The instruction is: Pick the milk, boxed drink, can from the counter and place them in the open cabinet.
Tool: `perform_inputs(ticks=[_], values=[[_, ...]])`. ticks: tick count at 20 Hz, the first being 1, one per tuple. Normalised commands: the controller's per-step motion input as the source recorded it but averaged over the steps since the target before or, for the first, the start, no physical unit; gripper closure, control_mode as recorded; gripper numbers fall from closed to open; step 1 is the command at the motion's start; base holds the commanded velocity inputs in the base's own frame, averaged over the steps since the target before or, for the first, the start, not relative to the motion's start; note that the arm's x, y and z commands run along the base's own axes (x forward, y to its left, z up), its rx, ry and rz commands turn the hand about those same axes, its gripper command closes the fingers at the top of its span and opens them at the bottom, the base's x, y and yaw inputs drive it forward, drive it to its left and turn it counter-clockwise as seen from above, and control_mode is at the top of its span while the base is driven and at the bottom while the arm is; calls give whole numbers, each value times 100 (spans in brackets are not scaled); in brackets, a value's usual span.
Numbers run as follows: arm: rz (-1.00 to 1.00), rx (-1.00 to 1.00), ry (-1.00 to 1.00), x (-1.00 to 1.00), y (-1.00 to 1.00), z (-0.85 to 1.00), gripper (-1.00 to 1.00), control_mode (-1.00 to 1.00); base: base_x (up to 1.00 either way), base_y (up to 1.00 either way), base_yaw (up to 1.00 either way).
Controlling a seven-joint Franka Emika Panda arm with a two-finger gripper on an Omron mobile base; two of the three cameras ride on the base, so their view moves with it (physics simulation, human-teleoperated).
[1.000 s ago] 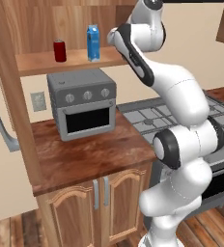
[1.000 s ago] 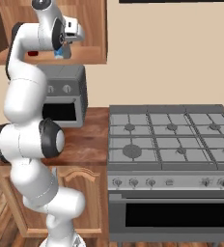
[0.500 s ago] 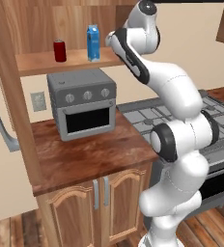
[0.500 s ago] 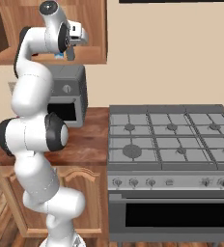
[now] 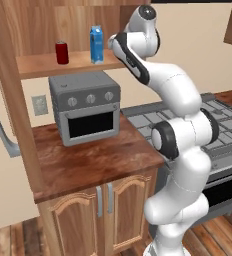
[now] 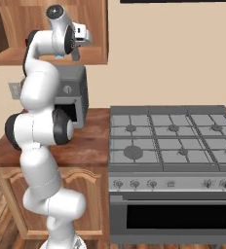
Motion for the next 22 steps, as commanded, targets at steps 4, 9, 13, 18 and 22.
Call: perform_inputs(ticks=[4,9,13,18,22], values=[[0,0,0,44,0,0,100,-100,0,0,0],[0,0,0,23,0,0,100,-100,0,0,0],[0,0,0,2,0,0,100,-100,0,0,0],[0,0,0,21,0,0,100,-100,0,0,0],[0,-4,0,34,0,-11,-100,-100,0,0,0]])
